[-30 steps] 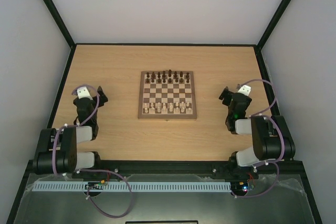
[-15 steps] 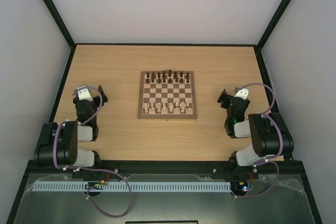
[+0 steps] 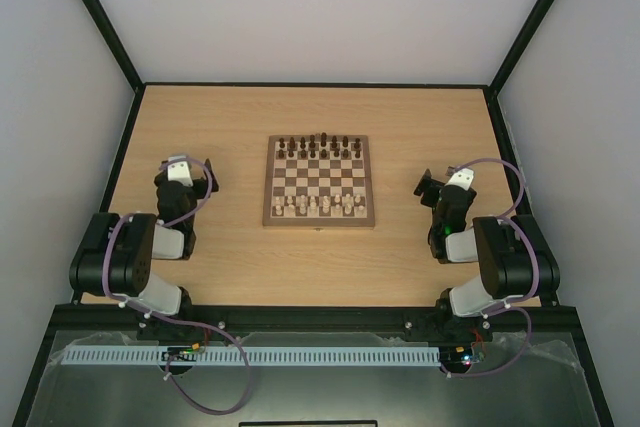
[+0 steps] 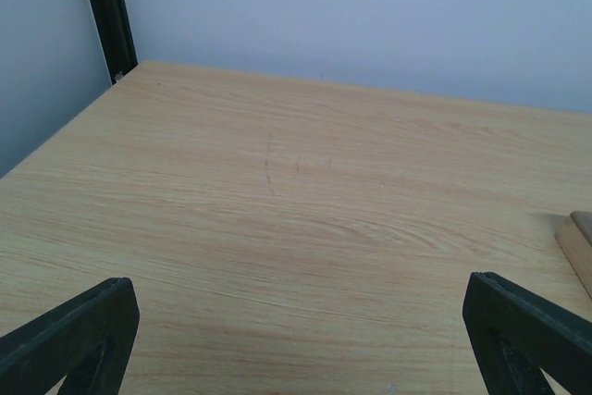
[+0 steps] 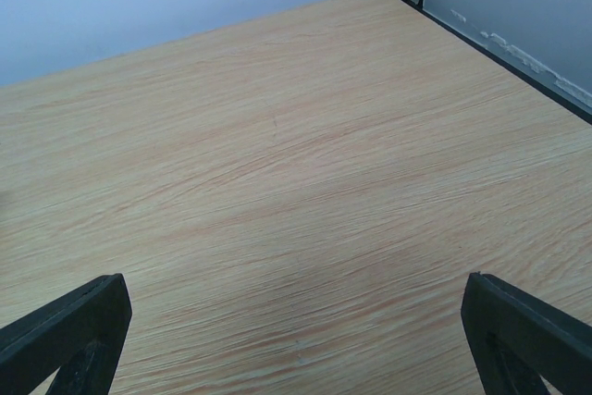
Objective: Set up the chess pieces on the board
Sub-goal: Reset both arms
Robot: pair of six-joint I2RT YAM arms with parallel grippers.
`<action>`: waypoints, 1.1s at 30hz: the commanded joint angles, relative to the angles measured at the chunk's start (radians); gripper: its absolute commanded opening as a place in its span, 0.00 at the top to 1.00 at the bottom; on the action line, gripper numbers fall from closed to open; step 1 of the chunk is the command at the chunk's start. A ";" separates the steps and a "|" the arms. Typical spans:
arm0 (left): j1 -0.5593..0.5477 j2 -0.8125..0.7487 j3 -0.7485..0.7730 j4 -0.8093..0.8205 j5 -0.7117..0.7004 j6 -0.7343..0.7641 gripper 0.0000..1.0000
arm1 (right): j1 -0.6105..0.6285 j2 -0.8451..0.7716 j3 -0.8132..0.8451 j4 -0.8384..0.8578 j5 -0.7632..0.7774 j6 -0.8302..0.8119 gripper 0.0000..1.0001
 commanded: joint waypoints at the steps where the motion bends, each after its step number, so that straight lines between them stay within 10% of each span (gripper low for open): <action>1: -0.012 0.004 0.022 0.011 -0.029 0.031 0.01 | 0.005 0.000 -0.004 0.056 0.019 -0.011 0.01; 33: -0.049 0.000 -0.009 0.062 -0.250 -0.021 0.01 | 0.005 0.002 0.000 0.053 0.017 -0.010 0.01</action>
